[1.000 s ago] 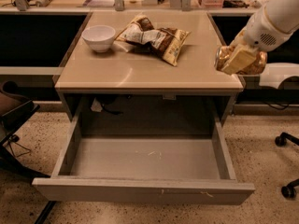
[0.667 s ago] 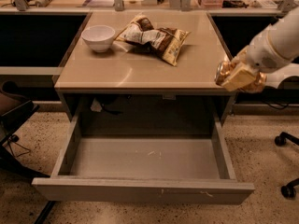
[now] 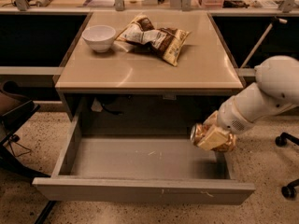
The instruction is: Place orange can into top drawer
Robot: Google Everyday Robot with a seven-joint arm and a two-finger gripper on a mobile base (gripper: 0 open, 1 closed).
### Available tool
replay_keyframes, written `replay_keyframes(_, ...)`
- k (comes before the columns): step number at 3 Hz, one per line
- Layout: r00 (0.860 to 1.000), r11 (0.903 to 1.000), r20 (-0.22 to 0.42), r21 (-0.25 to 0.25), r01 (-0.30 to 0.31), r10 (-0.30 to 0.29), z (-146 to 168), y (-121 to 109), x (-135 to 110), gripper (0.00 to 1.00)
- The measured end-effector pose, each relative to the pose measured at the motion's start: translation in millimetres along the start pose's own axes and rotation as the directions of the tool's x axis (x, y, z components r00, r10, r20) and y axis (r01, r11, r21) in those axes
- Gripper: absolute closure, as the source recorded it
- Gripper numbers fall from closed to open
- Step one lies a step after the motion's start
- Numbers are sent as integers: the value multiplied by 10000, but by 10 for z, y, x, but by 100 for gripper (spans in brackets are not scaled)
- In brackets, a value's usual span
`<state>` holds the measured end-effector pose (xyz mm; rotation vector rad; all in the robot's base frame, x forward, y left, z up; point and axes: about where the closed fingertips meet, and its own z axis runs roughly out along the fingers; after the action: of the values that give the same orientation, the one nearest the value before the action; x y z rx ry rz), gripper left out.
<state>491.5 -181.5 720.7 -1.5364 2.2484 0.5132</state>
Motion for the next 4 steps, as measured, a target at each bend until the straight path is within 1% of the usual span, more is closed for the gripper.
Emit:
replay_keyframes(1, 10000, 9999, -59, -124, -56, 56, 60, 32, 44, 100)
replay_keyframes(2, 9999, 9990, 70, -438, -72, 76, 230, 105, 66, 100)
replay_keyframes(3, 9986, 9863, 420, -1608, 372, -308, 730, 352, -42, 100)
replay_keyframes(4, 9938, 9493, 661, -2963, 1051, -894, 1219, 616, -204, 100)
